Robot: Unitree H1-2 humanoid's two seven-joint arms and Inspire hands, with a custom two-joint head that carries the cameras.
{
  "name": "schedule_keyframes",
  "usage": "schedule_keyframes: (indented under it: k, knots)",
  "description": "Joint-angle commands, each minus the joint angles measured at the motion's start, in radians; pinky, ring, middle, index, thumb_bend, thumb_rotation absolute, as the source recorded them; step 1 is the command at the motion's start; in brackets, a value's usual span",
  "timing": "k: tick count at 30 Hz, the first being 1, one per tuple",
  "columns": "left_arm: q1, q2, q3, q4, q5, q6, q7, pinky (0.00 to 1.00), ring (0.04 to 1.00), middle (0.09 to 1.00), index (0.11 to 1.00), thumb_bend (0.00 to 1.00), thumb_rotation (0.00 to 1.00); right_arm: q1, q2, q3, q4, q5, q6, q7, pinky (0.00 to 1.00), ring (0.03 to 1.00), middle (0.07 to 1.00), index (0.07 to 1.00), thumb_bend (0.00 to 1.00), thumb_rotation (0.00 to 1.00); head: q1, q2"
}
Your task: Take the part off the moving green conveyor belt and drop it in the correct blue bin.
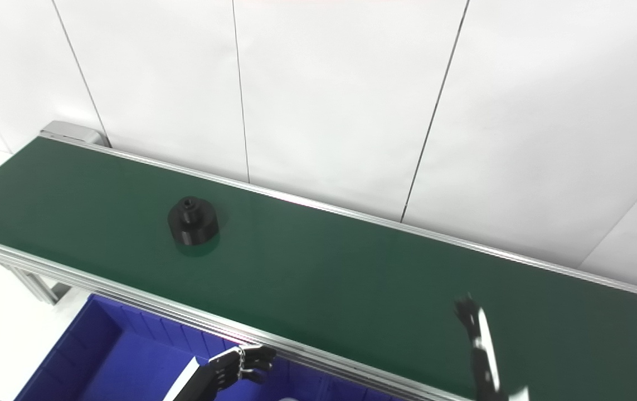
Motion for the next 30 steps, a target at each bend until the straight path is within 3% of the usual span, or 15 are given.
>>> schedule_keyframes:
  k: [1, 10, 16, 25, 30]
  knots:
    - [-0.003, 0.007, 0.008, -0.016, -0.029, -0.036, -0.023, 0.67, 0.753, 0.78, 0.758, 0.81, 0.38, -0.041, 0.007, -0.006, -0.042, -0.006, 0.056, 0.029, 0.81, 0.887, 0.912, 0.94, 0.83, 0.52, -0.004, 0.002]
    - [0.013, 0.0, 0.059, -0.057, -0.04, -0.036, -0.083, 0.7, 0.757, 0.779, 0.77, 0.84, 0.39, -0.167, 0.023, 0.004, -0.062, -0.059, 0.224, 0.107, 0.82, 0.864, 0.891, 0.925, 0.83, 0.48, -0.095, 0.054]
    - [0.025, -0.031, 0.113, -0.068, -0.081, -0.036, -0.165, 0.72, 0.767, 0.79, 0.776, 0.85, 0.43, -0.264, 0.041, 0.019, -0.063, -0.12, 0.334, 0.154, 0.81, 0.865, 0.892, 0.935, 0.82, 0.45, -0.135, 0.077]
    - [0.024, -0.068, 0.196, -0.059, -0.103, -0.036, -0.288, 0.74, 0.787, 0.804, 0.788, 0.81, 0.47, -0.405, 0.059, 0.051, 0.037, -0.167, 0.421, 0.183, 0.76, 0.85, 0.898, 0.944, 0.83, 0.39, -0.159, 0.081]
    - [0.013, -0.09, 0.243, -0.038, -0.109, -0.036, -0.347, 0.73, 0.79, 0.811, 0.791, 0.79, 0.48, -0.49, 0.074, 0.08, 0.148, -0.213, 0.447, 0.18, 0.79, 0.857, 0.889, 0.939, 0.84, 0.43, -0.172, 0.079]
